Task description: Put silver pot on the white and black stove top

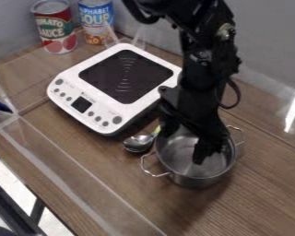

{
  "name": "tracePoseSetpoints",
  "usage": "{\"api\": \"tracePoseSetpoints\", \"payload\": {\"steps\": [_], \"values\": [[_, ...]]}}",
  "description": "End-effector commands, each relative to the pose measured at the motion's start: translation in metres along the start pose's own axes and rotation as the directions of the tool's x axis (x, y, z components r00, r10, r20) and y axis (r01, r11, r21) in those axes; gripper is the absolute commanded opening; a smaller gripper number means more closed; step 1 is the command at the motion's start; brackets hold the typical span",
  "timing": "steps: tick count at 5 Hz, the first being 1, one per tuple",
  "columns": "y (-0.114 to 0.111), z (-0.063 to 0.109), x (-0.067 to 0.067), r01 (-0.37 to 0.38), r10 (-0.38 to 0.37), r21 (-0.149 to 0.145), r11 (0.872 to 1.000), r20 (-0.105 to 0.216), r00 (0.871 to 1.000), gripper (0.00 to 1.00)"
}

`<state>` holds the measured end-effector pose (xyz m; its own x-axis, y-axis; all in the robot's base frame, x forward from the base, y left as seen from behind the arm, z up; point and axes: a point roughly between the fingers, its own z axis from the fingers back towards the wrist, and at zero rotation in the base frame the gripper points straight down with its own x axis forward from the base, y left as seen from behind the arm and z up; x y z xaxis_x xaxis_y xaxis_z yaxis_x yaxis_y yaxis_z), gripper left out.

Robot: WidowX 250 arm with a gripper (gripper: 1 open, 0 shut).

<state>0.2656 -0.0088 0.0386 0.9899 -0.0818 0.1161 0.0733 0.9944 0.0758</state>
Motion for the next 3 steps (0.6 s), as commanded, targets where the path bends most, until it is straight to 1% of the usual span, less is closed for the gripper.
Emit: {"api": "tracePoseSetpoints", "payload": {"steps": [1,3], "values": [[0.011,0.007,0.004,-0.023,0.023,0.015,1.0,0.041,0.999,1.0],[0.008,0.005,0.016,-0.006,0.005,0.018,1.0,0.046,0.999,1.0]]}}
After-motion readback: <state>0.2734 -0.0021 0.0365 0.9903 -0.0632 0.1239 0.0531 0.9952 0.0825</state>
